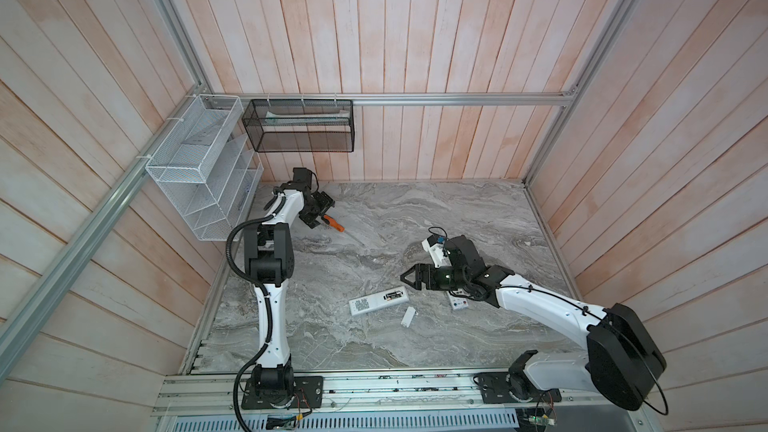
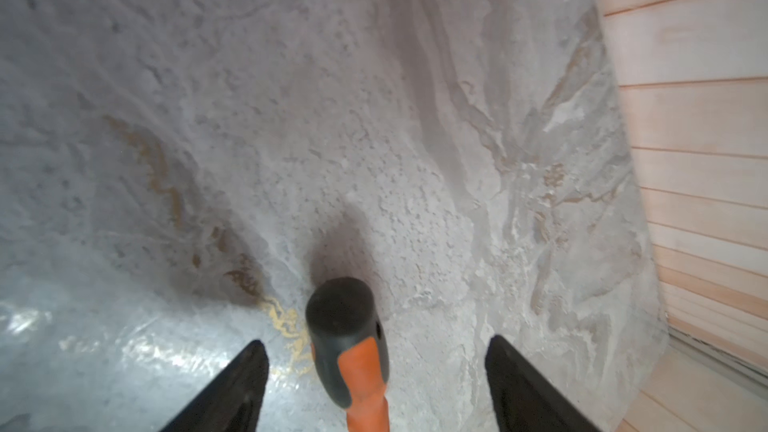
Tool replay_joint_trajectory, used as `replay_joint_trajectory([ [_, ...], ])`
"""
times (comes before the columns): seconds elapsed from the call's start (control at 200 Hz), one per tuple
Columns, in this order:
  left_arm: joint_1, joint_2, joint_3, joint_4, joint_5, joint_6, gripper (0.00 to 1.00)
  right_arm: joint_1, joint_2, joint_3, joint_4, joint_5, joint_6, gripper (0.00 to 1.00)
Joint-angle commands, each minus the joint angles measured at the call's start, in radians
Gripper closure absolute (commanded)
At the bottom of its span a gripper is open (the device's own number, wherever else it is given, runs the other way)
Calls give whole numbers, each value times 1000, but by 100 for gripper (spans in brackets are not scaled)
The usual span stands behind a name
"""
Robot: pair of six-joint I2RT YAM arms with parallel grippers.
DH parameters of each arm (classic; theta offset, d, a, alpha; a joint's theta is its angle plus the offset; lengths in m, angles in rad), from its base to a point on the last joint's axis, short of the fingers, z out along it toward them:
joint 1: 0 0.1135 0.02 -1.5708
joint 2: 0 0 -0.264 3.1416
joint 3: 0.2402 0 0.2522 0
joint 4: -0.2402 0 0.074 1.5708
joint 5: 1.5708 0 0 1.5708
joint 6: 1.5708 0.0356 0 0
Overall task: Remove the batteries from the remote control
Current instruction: 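Move the left gripper to the orange screwdriver and grasp its handle, then lift the screwdriver with the left gripper and bring it over the remote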
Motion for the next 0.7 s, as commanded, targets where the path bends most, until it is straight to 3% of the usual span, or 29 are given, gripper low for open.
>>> replay_joint_trajectory([
  [0.0, -2, 52, 64, -86, -37, -16, 20, -10, 14, -11, 34, -21, -16, 8],
  [0.43, -16, 116, 119, -104, -19, -5, 44, -28, 13, -11, 21, -24, -38, 8],
  [0.695, -28, 98, 67, -72, 20, 18, 70, -33, 0, -7, 1, -16, -38, 8],
])
